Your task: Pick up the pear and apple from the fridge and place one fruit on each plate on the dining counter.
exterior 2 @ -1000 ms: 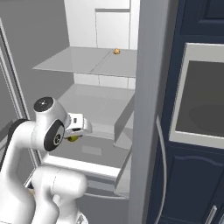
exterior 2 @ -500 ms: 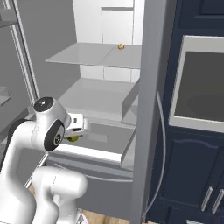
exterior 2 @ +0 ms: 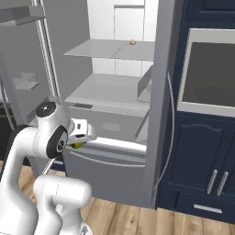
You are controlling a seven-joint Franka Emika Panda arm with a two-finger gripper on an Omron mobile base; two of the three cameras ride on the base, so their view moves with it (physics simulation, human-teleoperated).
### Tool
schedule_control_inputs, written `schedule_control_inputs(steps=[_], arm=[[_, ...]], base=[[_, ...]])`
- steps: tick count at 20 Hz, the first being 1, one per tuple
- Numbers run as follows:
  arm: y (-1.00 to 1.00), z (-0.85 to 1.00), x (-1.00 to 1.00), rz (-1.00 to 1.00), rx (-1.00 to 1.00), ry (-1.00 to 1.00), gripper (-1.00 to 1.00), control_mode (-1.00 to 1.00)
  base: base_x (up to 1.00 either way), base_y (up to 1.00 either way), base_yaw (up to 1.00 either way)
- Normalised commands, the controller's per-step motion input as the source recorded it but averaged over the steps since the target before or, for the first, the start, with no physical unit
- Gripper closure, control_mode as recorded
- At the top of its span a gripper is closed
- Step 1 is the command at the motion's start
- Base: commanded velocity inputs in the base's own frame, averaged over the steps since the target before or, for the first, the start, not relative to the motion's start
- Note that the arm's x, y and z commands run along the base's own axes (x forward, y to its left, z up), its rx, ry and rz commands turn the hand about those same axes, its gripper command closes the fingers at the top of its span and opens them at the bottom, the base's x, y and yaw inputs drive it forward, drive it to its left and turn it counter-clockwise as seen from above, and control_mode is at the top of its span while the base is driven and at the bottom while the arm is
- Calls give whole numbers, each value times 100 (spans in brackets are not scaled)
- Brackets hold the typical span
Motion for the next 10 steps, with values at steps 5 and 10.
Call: schedule_control_inputs(steps=[5,10], arm=[[0,0,0,0,0,0,100,100],[0,0,0,0,0,0,100,100]], base=[[-46,-20,0],[-4,-58,-5]])
